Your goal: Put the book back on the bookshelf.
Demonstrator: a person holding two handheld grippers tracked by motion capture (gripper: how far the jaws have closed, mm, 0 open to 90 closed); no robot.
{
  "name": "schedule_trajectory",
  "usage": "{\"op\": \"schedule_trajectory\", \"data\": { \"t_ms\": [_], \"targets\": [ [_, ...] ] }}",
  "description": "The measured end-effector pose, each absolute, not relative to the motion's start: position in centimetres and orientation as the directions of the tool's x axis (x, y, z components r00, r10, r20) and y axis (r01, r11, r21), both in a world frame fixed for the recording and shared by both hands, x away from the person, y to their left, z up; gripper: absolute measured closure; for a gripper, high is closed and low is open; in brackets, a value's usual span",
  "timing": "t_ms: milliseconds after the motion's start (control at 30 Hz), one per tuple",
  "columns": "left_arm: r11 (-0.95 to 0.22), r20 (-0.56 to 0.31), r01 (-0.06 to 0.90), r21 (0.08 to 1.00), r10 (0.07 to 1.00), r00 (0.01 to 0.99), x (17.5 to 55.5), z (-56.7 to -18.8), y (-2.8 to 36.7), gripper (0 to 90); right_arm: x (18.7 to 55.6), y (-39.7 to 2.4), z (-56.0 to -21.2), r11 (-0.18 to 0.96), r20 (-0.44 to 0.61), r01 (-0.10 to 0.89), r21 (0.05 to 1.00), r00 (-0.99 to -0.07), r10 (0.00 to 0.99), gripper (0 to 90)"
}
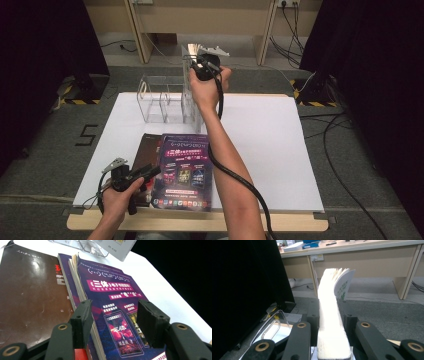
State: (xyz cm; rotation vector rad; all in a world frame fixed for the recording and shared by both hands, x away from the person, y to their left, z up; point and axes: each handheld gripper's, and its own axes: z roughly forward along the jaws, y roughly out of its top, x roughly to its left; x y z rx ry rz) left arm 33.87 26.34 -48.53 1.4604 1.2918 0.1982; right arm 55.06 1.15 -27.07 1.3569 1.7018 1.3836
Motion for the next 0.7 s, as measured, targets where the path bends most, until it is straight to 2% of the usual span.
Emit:
{"op": "schedule_trajectory", "data": {
  "t_ms": [433, 700],
  "targets": [
    [0.217, -0.505, 0.586, 0.781, 0.771, 0.388, 33.9, -48.7, 26.3, 45.5, 55.5, 1.5, -27.3, -0.057, 0.176, 0.339, 0.939, -0.332, 0.927, 74.5],
    [0.211, -0.501, 0.585, 0.783, 0.770, 0.394, 33.9, -48.6, 26.2, 45.5, 55.5, 1.6, -29.0, -0.057, 0.173, 0.332, 0.942, -0.333, 0.927, 74.4]
  ]
}}
